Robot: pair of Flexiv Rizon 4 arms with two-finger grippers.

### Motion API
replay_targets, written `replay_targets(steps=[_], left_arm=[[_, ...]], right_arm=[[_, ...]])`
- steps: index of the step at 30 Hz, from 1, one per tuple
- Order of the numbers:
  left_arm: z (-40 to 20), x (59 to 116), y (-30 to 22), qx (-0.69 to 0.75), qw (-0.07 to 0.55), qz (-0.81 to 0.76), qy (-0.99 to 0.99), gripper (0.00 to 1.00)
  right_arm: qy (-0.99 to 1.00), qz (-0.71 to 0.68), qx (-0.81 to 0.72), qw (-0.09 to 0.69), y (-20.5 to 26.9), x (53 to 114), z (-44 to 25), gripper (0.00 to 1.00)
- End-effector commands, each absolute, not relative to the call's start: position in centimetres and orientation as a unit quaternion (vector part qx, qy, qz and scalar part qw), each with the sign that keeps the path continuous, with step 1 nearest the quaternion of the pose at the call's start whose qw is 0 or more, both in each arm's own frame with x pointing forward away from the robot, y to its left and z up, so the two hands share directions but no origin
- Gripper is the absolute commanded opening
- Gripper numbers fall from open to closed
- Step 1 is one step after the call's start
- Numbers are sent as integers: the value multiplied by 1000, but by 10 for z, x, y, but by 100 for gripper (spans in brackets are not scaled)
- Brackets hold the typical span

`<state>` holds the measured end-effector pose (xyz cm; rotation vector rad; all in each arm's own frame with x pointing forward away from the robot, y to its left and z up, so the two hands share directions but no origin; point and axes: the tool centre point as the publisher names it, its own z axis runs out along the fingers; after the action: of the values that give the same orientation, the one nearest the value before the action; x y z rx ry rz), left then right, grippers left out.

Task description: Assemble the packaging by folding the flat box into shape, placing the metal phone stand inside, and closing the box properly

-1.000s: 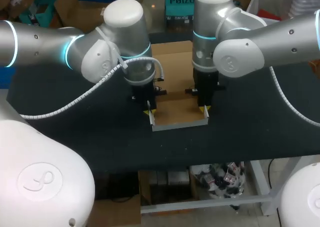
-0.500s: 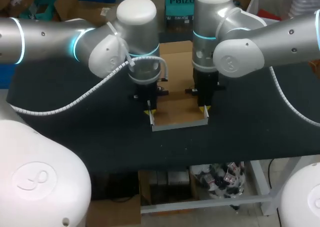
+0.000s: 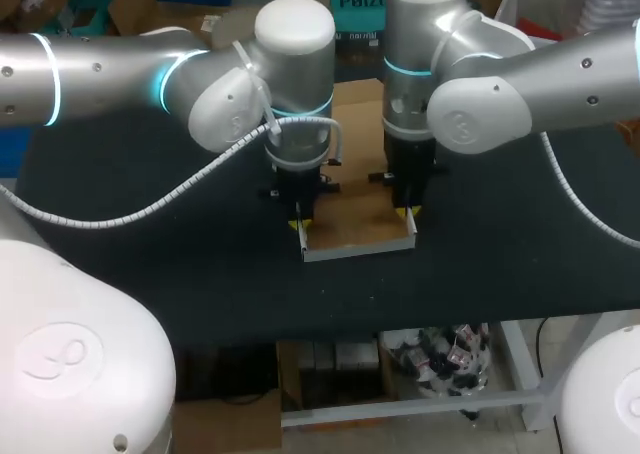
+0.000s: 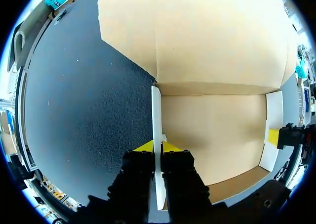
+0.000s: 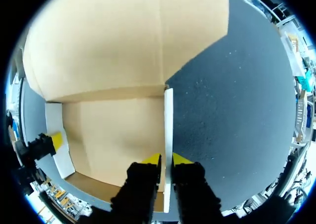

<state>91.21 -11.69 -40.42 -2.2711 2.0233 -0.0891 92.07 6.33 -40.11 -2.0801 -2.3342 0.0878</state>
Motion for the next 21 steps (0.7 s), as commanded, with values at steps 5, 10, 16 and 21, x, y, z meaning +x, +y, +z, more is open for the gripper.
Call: replay_targets(steps=[5, 10, 16, 21], left_arm=[[-413, 914, -117, -746, 108, 24, 656, 0], [-411, 913, -116, -747, 108, 16, 656, 0], [-409, 912, -114, -745, 105, 5, 659, 0], [-406, 911, -114, -744, 102, -1, 661, 0]], right_arm=[[-758, -11, -652, 4, 57, 907, -382, 100], [-769, -37, -639, 5, 51, 905, -375, 100], [-808, -75, -585, -15, 43, 900, -361, 100], [-869, -112, -481, -24, 29, 893, -347, 100]])
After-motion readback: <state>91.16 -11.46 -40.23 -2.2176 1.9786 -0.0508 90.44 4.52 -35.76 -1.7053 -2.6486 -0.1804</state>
